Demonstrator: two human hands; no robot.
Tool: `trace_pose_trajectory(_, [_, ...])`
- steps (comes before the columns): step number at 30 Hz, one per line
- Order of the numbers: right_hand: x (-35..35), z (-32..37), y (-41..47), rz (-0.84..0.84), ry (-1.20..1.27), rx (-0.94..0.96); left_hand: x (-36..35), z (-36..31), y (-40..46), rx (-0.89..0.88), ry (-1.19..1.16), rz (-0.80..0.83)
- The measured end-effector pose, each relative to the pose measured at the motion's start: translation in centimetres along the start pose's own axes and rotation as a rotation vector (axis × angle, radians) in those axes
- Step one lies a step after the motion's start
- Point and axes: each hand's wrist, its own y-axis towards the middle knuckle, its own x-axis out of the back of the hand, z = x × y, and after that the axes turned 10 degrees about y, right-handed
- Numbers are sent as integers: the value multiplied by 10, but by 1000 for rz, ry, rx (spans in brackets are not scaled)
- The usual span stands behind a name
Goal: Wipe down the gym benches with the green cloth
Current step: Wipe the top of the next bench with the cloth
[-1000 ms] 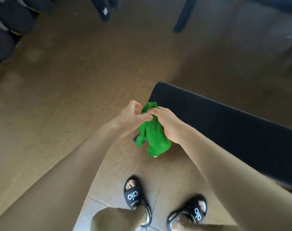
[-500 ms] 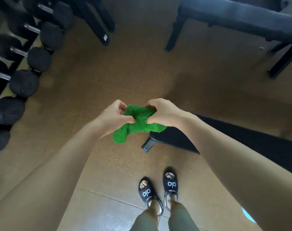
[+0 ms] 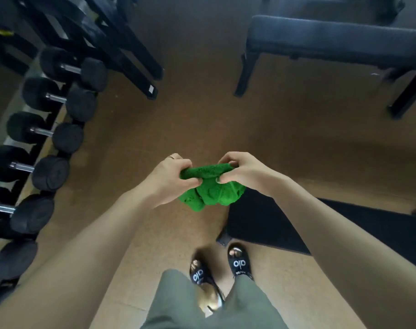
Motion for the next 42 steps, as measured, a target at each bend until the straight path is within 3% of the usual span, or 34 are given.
trace_pose_trajectory(5, [2,56,60,-124,332,-51,69,17,53,-2,-48,-46])
trace_pose_trajectory(9, [1,101,110,-230,670,-42,124,45,117,-33,-244,-110])
trace_pose_trajectory(13, [0,137,158,-304,853,-21,166,70,184,-33,-375,-57])
trace_pose_trajectory(20, [22,185,199,-296,835,-26,220,56,272,-26,-499,-10])
trace_pose_trajectory(24, [58,186,220,-439,974,53,240,24,320,60,-789,310])
trace_pose_trajectory(28, [107,183,255,-465,1075,50,249,-11,376,2,-754,449])
trace_pose_trajectory(34, [207,213,336,-589,1033,17,265,-66,497,7,-739,410])
trace_pose_trajectory(42, [340,248,429,-667,874,-47,289,-146,641,161,-780,297])
